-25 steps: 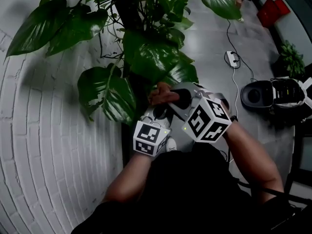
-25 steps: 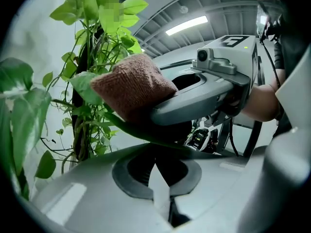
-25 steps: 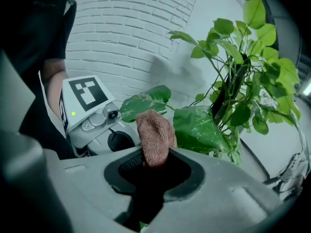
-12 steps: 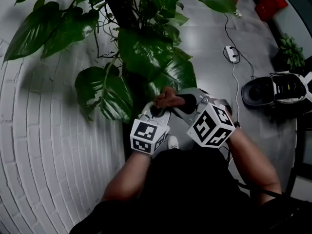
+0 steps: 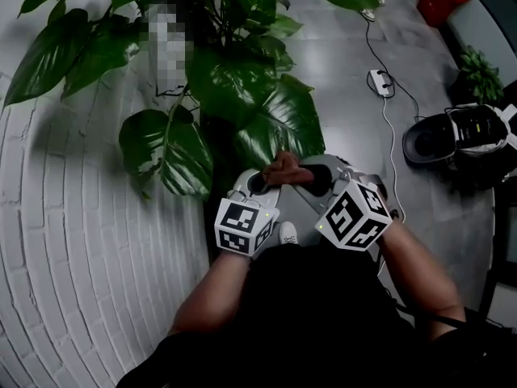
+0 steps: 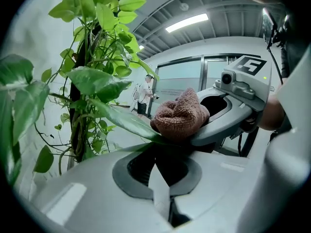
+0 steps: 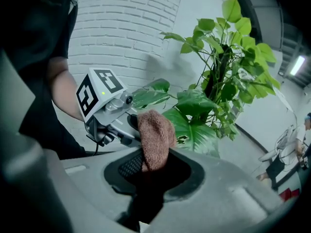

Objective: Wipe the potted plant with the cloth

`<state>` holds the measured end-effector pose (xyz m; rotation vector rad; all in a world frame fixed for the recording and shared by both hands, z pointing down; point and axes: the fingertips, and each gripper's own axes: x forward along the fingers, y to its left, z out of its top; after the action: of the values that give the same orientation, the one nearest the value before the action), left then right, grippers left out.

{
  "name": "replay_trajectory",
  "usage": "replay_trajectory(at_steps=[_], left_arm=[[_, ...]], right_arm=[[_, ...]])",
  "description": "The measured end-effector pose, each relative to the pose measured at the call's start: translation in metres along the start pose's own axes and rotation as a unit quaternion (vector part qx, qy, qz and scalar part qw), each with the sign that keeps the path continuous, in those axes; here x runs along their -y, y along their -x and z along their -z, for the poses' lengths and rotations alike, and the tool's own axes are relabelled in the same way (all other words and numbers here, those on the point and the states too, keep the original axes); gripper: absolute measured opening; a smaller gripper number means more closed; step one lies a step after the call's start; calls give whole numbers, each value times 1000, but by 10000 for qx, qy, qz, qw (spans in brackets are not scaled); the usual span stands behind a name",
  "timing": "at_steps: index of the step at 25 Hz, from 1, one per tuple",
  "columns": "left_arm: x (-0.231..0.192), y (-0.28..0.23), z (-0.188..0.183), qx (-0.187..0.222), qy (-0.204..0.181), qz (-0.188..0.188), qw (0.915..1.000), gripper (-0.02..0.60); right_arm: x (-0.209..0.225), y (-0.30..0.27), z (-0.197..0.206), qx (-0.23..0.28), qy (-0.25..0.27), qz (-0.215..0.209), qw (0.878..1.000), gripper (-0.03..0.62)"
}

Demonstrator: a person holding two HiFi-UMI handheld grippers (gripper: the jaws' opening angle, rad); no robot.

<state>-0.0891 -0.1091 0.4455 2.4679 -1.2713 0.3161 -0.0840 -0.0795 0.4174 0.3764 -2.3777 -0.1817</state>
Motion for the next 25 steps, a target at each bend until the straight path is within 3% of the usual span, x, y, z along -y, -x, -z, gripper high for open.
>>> replay_trajectory(at_steps=[16, 25], left_arm=[[15, 4, 11, -170, -112, 162, 9997, 9], [-10, 0, 25, -285, -3, -69, 9996, 9]], right_arm=[[-12, 26, 38, -115, -494, 225, 9985, 67], [-15, 42, 49, -114, -644, 279, 9975, 67]])
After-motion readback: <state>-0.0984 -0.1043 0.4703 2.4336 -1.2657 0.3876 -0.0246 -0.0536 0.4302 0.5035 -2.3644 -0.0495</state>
